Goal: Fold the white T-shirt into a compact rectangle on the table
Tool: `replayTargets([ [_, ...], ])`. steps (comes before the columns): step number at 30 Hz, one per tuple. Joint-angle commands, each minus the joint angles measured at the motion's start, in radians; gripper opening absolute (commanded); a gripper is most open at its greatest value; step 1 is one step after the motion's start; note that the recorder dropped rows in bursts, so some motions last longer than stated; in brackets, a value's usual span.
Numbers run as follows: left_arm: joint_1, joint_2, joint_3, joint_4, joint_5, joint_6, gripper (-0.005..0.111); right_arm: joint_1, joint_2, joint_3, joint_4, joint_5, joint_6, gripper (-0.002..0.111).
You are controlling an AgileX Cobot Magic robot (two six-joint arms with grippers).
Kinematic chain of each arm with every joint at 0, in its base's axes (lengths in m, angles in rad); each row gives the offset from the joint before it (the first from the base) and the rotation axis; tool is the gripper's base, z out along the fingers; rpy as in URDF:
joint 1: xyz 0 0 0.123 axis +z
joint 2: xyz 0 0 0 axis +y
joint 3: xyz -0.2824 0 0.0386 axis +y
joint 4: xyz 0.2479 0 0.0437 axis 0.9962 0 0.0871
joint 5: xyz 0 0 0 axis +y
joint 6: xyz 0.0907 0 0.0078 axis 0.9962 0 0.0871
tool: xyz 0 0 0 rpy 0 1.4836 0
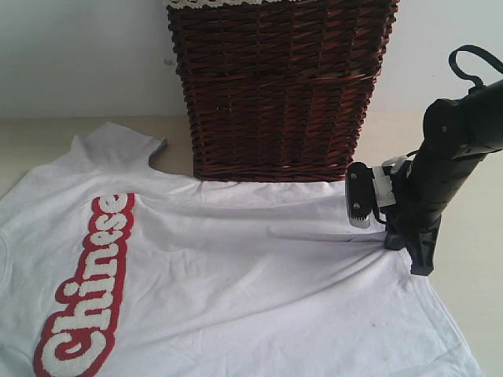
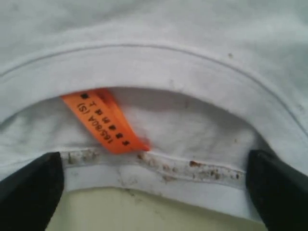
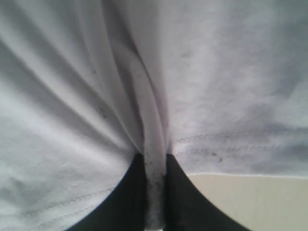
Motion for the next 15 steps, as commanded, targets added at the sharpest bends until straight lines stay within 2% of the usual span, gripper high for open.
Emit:
replayTargets([
  [1,0.001,0.069,0.052,0.002,-0.139,-0.034,0.075,-0.004,0.020,0.011,-0.005,-0.020,0.000,0.000],
  [7,0.001,0.069,0.052,0.012,-0.095,-0.039,0.005,-0.004,0.020,0.011,-0.005,-0.020,0.000,0.000],
  [8,0.001,0.069,0.052,0.012,-0.087,-0.039,0.000,-0.004,0.020,0.011,-0.005,-0.020,0.000,0.000],
  [15,-0.008,0.069,0.045,-0.029,-0.087,-0.043,0.000,-0.004,0.020,0.011,-0.005,-0.020,0.000,0.000],
])
